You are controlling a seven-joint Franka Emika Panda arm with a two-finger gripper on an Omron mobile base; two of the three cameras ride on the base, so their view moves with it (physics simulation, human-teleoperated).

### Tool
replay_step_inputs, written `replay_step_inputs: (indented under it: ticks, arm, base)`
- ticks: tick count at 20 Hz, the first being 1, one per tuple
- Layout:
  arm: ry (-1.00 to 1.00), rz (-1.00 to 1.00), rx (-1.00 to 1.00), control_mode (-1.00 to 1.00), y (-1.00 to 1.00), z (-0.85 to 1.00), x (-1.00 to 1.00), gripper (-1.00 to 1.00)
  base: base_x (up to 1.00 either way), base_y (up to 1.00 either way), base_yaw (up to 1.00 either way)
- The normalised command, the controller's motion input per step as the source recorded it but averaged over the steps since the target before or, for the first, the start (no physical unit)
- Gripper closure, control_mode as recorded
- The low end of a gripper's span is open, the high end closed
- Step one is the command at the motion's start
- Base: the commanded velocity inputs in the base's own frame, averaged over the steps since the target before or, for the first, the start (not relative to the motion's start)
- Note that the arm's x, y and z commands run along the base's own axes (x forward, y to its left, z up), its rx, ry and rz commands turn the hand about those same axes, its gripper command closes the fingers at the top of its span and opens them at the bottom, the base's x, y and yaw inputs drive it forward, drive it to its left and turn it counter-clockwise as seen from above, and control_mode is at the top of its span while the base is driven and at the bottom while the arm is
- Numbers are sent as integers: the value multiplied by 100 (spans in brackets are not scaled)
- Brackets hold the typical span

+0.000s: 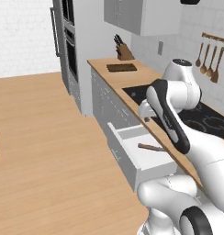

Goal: Pick up the knife from the drawer and place it on the cutting board. Then place the meat from the plate to the cutting board.

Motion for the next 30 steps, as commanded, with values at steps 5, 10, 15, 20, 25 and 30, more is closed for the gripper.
replay_step_inputs:
  ticks: [5,10,15,20,25,30]
  arm:
    - [0,0,0,-100,0,0,23,-100]
    - [0,0,0,-100,0,-11,36,-100]
    - [19,0,-18,-100,35,-91,83,-100]
    - [21,1,-8,-100,27,-100,85,-100]
    - [20,0,0,-100,0,-100,77,-100]
    - [10,0,0,-100,2,-97,45,-100]
  base:
    - [5,0,0]
    - [0,0,0]
    - [0,0,0]
    - [0,0,0]
    - [0,0,0]
    - [0,0,0]
